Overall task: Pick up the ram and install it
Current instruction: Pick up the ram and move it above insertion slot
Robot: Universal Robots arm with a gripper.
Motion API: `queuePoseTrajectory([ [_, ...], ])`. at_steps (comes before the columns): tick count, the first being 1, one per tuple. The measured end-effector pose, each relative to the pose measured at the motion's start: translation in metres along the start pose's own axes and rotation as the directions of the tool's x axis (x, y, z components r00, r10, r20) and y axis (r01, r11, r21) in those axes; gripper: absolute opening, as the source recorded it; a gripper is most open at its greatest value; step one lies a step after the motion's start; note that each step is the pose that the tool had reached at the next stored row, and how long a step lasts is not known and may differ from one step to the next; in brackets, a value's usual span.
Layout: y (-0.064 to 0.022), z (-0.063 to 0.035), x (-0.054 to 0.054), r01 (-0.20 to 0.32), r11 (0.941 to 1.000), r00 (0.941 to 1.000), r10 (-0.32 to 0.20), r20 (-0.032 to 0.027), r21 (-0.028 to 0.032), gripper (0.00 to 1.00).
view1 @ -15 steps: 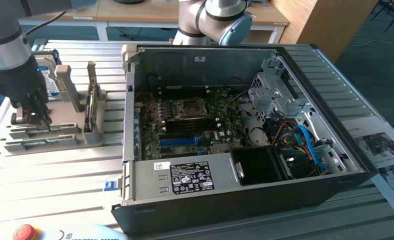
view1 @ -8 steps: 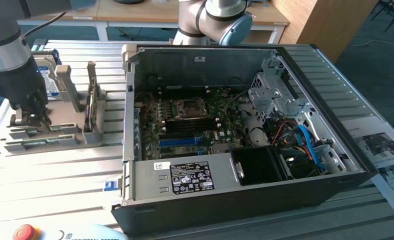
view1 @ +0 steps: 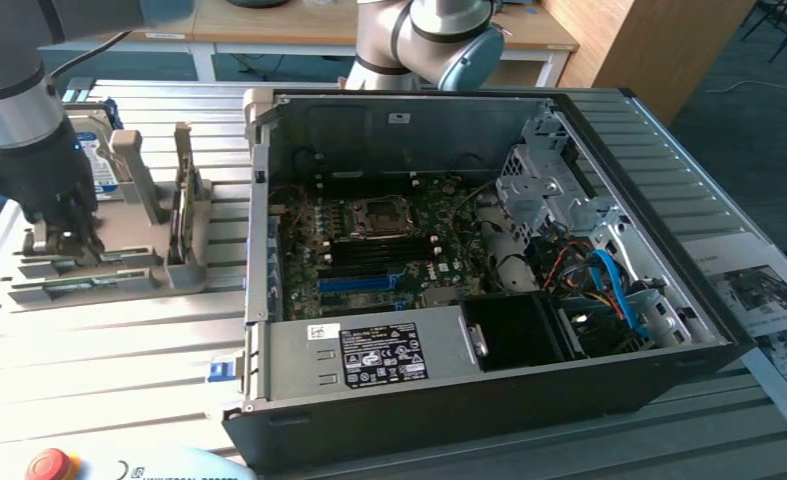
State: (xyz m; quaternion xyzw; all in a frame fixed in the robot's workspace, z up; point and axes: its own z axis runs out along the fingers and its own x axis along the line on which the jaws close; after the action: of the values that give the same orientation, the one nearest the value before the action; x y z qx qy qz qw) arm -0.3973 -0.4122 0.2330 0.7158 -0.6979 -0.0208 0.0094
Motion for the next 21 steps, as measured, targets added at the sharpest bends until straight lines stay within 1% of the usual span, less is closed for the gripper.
queuePoseTrajectory([
  [7, -0.0002, 0.0059, 0.0003, 0.0, 1.0, 1.0, 0.0, 0.0, 0.0, 0.22],
  [21, -0.0003, 0.0059, 0.0013, 0.0, 1.0, 1.0, 0.0, 0.0, -0.0001, 0.22],
])
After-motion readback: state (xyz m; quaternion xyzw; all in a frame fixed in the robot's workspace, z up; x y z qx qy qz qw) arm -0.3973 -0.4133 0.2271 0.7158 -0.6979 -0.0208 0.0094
